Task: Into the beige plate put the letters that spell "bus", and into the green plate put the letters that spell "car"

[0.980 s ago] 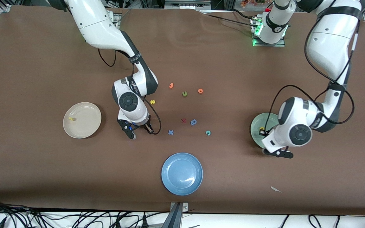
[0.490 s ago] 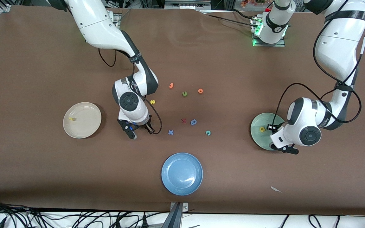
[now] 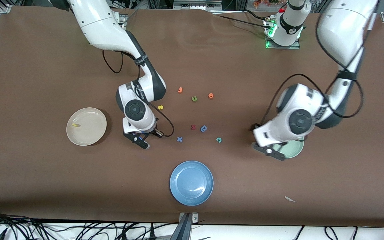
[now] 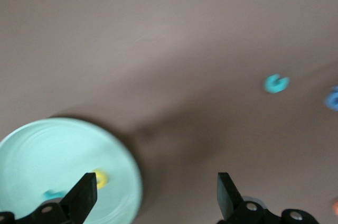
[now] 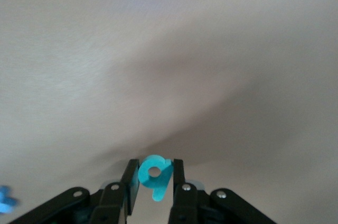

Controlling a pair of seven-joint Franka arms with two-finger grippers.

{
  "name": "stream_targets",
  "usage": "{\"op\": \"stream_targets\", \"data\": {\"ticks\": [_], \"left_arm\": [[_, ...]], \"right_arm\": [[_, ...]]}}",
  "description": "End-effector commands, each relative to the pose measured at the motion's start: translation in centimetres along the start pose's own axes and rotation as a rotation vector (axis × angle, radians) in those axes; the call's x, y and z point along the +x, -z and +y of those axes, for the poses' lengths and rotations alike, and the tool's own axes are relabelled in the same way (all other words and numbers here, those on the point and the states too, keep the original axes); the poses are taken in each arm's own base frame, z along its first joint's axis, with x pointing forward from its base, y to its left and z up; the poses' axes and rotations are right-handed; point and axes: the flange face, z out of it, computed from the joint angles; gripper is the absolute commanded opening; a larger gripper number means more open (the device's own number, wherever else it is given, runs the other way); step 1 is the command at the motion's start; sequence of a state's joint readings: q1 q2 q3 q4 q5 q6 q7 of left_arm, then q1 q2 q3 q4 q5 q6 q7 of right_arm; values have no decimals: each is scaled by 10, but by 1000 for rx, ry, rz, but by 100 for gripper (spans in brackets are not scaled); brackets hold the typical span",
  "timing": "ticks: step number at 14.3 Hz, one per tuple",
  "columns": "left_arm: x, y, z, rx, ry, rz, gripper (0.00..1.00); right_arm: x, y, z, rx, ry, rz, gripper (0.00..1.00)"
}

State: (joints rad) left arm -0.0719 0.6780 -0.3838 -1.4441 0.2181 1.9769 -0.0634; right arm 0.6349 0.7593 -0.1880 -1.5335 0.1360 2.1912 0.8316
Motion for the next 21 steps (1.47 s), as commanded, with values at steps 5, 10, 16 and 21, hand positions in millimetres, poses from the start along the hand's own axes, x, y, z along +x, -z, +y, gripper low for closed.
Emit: {"op": "stream_targets", "data": {"ticks": [5, 10, 16, 21], "left_arm": [[42, -82, 87, 34, -85, 126, 69], [39, -106, 94, 42, -107, 96, 70], [42, -132, 119, 1, -97, 152, 70], [42, -138, 118, 12, -101, 146, 10]], "right_arm": [[43, 38, 122, -75, 399, -59, 10], [52, 29, 225, -43, 526, -22, 10], [53, -4, 275, -4, 547, 66, 89], [42, 28, 217, 88, 419, -59, 99]]}}
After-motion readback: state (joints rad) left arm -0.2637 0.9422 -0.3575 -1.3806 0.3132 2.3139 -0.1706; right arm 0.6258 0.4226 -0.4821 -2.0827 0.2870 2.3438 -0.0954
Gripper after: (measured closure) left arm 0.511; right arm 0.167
